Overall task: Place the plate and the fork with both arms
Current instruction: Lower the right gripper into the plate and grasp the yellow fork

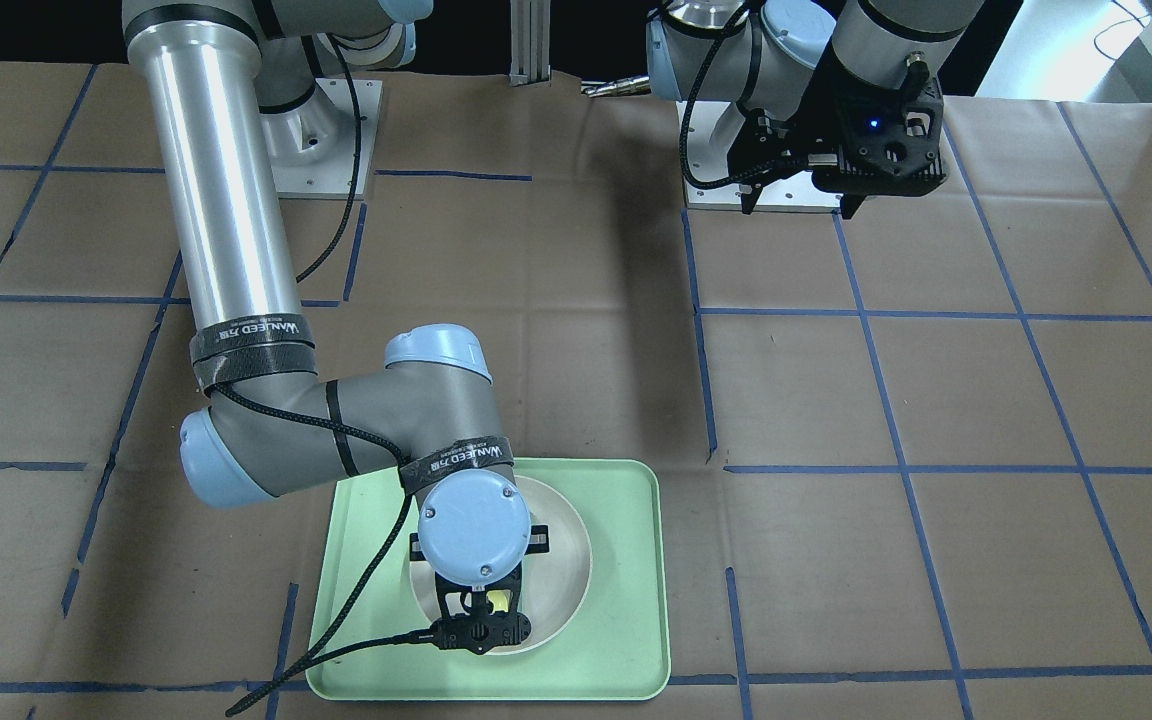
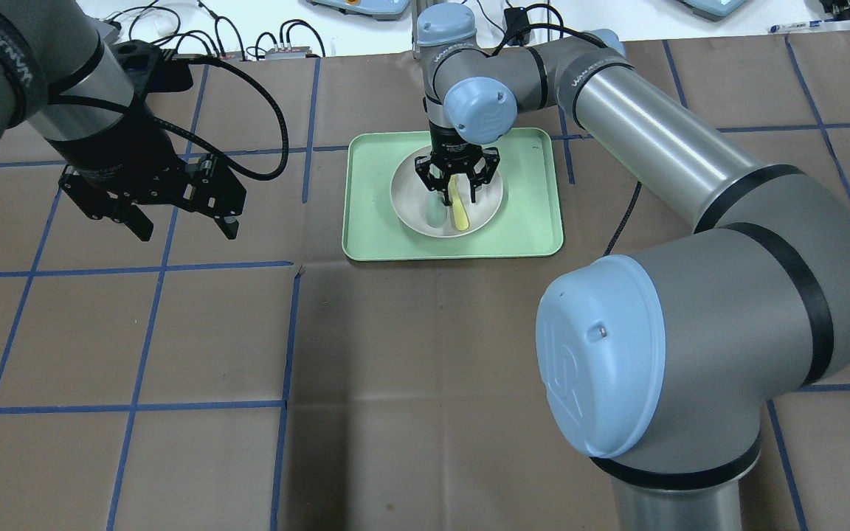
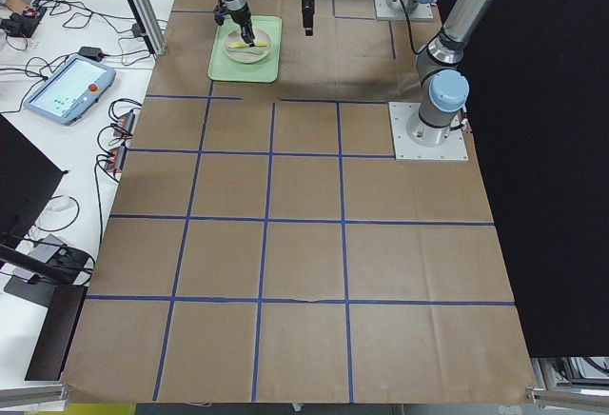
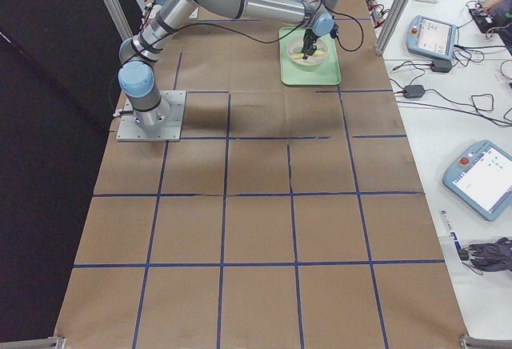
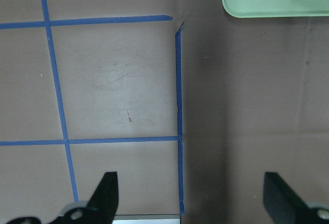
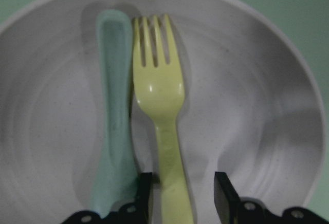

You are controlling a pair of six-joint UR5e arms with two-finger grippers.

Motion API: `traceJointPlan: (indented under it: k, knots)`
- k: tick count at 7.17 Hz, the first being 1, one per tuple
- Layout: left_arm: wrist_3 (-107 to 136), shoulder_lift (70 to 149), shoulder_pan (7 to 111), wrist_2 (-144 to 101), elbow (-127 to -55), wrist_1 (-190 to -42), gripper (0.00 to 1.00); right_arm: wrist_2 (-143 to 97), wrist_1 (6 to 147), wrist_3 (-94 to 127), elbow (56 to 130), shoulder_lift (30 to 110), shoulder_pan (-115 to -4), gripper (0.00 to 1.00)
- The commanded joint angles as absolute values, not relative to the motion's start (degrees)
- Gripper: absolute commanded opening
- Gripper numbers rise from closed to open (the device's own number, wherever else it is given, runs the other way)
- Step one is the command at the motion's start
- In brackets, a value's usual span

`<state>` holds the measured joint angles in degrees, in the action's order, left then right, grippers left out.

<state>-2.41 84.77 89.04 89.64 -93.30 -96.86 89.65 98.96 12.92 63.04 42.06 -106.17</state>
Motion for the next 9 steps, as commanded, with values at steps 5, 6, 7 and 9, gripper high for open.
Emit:
traceJointPlan:
  k: [5,6,7,9]
  knots:
    - [-2.4,84.6,89.0,87.9,-93.3,-97.2,1.0,89.6,99.1,12.8,62.9,41.7,-105.9,0.45]
    - [-2.4,84.6,89.0,87.8,-93.3,-97.2,1.0,89.6,99.1,12.8,62.6,41.2,-105.8,0.42]
    - [-2.4,84.6,89.0,87.8,-93.3,-97.2,1.0,89.6,99.1,12.8,62.6,41.1,-105.8,0.38]
    - [-2.3,84.6,89.0,87.8,-93.3,-97.1,1.0,89.6,99.1,12.8,62.5,41.2,-105.7,0.19]
